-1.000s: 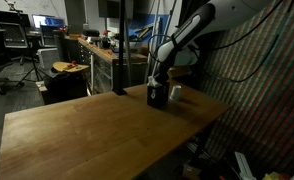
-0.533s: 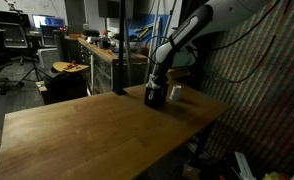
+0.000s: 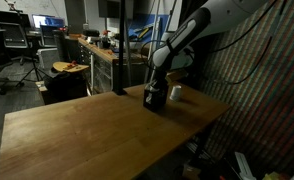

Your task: Put the towel in the box

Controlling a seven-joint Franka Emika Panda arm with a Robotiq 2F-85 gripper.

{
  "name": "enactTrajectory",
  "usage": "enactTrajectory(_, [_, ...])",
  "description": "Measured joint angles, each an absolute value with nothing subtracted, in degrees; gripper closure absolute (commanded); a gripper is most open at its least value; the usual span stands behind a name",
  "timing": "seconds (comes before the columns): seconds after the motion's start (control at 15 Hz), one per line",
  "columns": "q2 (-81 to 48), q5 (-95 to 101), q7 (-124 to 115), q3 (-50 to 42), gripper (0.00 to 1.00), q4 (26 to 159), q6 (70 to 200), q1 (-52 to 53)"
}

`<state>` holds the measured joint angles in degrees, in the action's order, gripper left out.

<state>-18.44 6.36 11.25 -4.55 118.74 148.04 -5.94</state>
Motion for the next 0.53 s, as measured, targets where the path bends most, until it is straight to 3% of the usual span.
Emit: enactTrajectory(0.53, [-19.0,7.7,11.0,-4.6,0.93,118.4,145.2,-5.4])
